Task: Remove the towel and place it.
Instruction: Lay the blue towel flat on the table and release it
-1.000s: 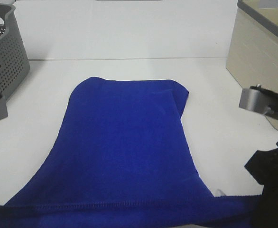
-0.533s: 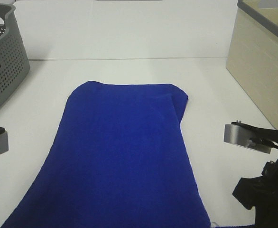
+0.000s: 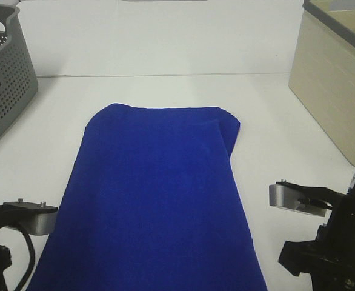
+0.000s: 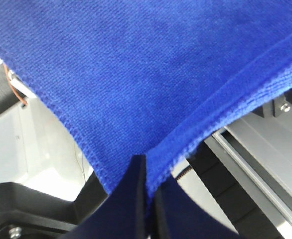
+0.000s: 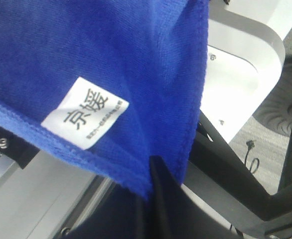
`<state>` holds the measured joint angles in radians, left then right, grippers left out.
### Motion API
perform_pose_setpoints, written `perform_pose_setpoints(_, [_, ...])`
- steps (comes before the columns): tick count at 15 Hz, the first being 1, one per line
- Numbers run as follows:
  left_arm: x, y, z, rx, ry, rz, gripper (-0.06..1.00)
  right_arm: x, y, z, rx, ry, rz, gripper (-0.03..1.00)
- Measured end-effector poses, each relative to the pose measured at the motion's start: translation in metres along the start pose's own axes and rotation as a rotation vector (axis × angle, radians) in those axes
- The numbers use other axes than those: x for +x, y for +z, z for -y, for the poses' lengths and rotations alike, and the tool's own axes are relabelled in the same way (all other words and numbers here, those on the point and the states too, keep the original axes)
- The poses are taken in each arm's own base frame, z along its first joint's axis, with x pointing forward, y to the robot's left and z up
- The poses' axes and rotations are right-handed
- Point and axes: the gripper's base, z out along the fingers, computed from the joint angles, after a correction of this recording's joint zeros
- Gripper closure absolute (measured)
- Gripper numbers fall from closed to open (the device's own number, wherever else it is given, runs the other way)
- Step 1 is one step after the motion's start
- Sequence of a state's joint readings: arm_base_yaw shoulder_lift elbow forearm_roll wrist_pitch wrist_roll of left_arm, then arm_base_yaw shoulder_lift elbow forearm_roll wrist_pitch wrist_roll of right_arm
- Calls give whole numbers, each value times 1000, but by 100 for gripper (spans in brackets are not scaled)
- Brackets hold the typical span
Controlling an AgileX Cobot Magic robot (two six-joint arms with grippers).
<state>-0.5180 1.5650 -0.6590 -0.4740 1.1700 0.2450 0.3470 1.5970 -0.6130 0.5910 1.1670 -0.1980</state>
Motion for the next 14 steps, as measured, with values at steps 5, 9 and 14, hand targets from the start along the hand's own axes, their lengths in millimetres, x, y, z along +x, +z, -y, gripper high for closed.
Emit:
perform_pose_setpoints(5, [-22, 10, -5, 8, -20, -67, 94, -12, 9, 7, 14, 21, -35, 93])
perform_pose_setpoints(9, [-25, 23, 18, -14, 60, -97, 94, -14, 10, 7, 11, 10, -18, 90])
perform_pose_setpoints(14, [-33, 31, 19, -7, 47, -117, 94, -14, 10, 7, 10, 5, -12, 80])
